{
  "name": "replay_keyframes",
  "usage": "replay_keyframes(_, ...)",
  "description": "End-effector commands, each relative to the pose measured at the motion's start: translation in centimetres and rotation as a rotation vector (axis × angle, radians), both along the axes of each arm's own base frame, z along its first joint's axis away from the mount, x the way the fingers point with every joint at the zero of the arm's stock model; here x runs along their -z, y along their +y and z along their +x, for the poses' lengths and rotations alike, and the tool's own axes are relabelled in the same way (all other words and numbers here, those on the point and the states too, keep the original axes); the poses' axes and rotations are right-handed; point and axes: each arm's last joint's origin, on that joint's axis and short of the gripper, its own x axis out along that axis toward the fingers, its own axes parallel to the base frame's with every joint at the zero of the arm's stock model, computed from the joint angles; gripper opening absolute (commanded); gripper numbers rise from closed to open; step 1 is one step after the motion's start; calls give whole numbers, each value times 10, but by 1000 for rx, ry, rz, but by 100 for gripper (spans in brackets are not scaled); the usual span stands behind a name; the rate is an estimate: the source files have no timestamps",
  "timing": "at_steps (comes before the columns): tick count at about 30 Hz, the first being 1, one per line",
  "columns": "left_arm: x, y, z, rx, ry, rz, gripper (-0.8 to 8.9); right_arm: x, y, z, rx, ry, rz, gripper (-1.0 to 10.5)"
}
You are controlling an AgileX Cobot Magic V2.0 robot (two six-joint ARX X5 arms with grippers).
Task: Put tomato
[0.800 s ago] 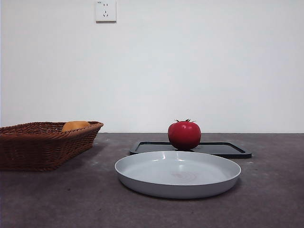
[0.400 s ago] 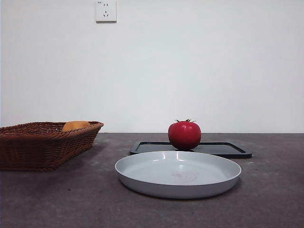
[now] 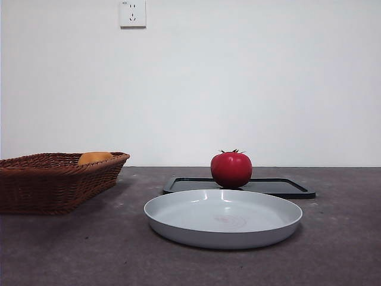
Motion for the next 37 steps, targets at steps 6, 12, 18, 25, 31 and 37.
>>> replay_keyframes(6, -2, -1, 0, 1, -8, -5, 7, -3, 2, 0, -3, -8, 16, 15)
replay_keyframes(12, -3, 7, 9, -56, -64, 54, 7, -3, 2, 0, -3, -8, 16, 15)
replay_keyframes(18, -1, 24, 33, -240, -313, 64, 7, -3, 2, 0, -3, -8, 17, 15)
replay_keyframes(25, 82, 55, 56, -659, -494, -82, 7, -3, 2, 0, -3, -8, 17, 15)
replay_keyframes(31, 157, 68, 51, -806, -553, -179, 7, -3, 2, 0, -3, -8, 17, 15)
replay_keyframes(37, 190, 68, 46, -785, -542, -190, 7, -3, 2, 0, -3, -8, 17, 15)
